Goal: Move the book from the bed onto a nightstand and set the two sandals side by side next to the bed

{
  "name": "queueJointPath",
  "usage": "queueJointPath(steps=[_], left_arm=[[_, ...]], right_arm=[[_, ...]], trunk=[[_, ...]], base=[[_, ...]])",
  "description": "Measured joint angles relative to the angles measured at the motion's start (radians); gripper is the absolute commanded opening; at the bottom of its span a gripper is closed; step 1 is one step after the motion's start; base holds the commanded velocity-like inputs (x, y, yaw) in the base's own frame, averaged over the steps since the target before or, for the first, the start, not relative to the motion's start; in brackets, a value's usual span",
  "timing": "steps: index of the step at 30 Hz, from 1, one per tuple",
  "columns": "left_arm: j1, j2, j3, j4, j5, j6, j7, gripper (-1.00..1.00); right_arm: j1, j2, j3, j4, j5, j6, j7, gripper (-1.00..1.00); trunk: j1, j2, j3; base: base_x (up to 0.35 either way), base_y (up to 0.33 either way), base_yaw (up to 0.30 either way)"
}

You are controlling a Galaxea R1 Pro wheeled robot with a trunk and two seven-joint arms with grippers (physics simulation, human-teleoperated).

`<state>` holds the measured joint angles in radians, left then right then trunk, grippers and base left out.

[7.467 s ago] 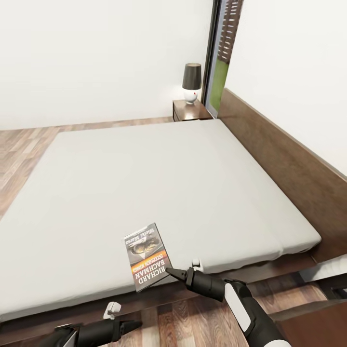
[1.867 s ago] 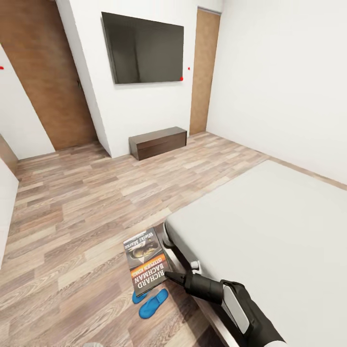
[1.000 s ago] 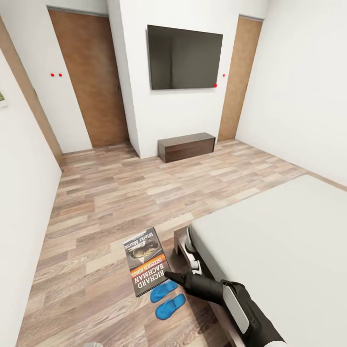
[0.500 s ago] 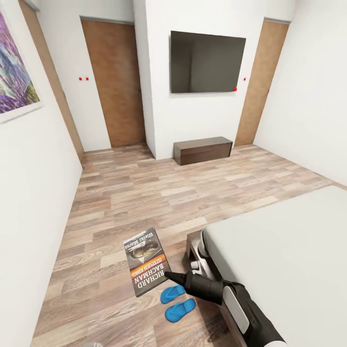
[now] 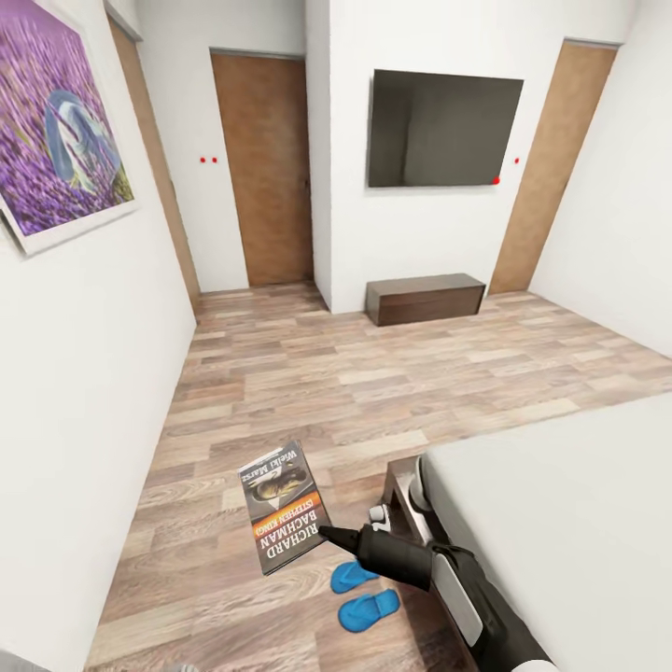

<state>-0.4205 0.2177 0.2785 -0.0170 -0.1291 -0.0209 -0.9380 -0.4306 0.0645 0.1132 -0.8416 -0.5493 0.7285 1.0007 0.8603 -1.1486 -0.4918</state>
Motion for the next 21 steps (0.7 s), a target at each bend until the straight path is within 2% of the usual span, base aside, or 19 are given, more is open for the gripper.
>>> queueJointPath(steps=[21], left_arm=[[0.0, 0.0, 0.0, 0.0, 0.0, 0.0, 0.0, 1.0]], right_arm=[[0.0, -0.001, 0.0, 0.0, 0.0, 0.0, 0.0, -1.0]], trunk=[[0.0, 0.0, 0.024]], base=[[0.0, 0.0, 0.23]])
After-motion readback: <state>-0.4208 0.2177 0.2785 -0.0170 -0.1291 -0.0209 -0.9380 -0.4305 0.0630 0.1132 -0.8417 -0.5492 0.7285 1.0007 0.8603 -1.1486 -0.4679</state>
